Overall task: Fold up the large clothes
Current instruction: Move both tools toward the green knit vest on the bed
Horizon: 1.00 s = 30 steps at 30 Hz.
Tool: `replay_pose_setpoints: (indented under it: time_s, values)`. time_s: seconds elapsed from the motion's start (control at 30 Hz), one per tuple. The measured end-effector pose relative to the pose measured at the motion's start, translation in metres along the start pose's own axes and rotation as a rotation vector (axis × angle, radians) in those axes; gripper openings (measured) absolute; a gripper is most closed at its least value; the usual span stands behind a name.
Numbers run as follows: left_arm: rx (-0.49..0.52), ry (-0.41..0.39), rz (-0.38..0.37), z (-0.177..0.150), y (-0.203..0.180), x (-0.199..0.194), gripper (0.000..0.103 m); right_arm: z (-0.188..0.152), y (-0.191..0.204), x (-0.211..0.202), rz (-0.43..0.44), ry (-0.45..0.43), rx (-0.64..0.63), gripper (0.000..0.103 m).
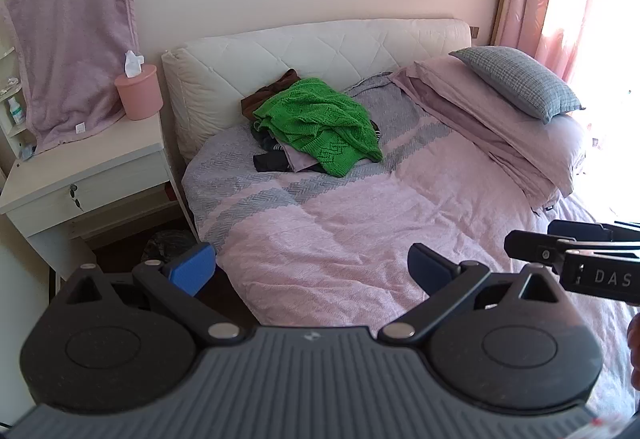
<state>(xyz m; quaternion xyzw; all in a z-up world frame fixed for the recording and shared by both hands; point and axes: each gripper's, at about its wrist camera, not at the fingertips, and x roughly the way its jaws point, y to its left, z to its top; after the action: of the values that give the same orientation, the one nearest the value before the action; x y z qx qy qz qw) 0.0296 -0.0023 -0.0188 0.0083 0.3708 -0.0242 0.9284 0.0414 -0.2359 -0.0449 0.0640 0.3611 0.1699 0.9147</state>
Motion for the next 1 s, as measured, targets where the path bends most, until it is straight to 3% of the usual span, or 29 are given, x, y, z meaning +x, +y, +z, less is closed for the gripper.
replay_pose_setpoints:
  time_s: [1.0]
  values:
    - [0.012,0.032,-0.011,0.036,0.011,0.043,0.101,0.029,-0.012,0.036,-0.026,0.033,0.027,0.063]
